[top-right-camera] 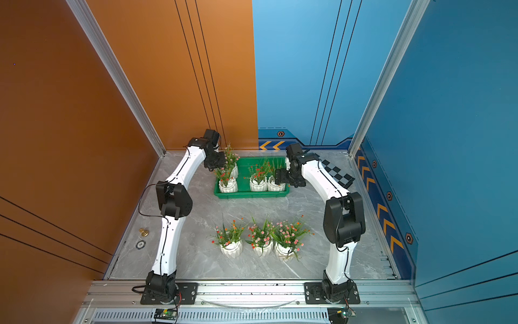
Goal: Put the potted gypsophila into the storage box
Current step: Place the baby's breath potted plant at the storage box.
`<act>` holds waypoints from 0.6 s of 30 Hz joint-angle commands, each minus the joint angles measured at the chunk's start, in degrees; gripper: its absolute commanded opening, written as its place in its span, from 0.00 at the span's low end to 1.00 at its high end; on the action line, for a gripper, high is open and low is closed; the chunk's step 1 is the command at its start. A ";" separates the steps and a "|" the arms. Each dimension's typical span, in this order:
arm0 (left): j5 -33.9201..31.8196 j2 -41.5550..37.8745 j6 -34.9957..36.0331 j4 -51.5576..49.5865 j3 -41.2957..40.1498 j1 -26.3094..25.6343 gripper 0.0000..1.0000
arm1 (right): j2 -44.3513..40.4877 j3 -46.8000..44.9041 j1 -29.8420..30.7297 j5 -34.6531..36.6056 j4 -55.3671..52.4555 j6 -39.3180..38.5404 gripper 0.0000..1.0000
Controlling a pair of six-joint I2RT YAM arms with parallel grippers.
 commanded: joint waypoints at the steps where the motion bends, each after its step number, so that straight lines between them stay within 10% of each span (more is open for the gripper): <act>1: -0.40 -0.69 -0.53 0.14 1.44 0.79 0.26 | 1.29 1.57 -0.35 -1.19 -1.37 -1.12 0.96; 18: -2.92 -14.04 0.54 0.12 -7.67 2.76 0.38 | 0.99 3.00 0.00 -2.19 -1.19 -1.06 0.96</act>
